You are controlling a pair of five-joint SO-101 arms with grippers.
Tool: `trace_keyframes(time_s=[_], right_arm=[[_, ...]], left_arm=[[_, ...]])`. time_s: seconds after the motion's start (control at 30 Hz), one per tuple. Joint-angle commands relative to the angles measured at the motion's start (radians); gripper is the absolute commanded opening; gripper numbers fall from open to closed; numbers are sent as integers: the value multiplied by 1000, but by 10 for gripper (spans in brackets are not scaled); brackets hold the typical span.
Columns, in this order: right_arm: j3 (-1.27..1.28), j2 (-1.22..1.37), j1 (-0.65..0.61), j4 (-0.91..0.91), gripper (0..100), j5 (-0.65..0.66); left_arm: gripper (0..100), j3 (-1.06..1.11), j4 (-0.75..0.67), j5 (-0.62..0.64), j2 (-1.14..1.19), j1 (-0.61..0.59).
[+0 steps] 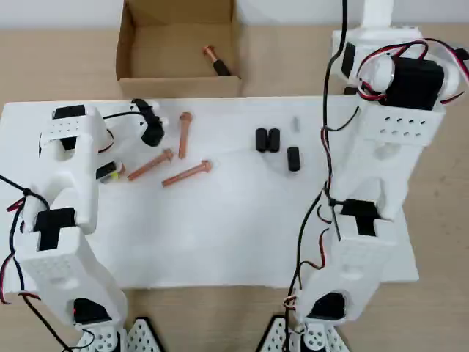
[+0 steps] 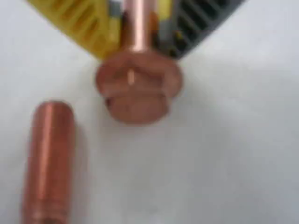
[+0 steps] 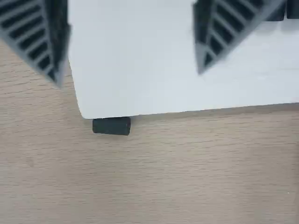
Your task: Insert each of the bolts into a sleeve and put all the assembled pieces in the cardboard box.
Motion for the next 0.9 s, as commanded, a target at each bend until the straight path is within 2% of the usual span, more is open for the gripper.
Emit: trace_keyframes(time_s=[0.0, 0.23, 0.4, 0.5, 0.6, 0.73, 0.87], right_arm=[[1, -47, -28, 14, 224, 2], [-1, -56, -105, 14, 224, 2], [65, -151, -139, 15, 224, 2], [232, -211, -139, 15, 224, 2], [518, -288, -143, 15, 224, 3], [905, -340, -151, 9, 226, 8], [1116, -340, -147, -101, 224, 8]], left_arm=[[11, -69, 0, 63, 31, 18], [13, -370, 275, 261, -168, 80], [13, -436, 344, 437, -450, 91], [13, -350, 344, 535, -634, 89], [13, -170, 325, 601, -803, 120], [13, 104, 155, 807, -1056, 118], [11, 308, 6, 1014, -1342, 129]])
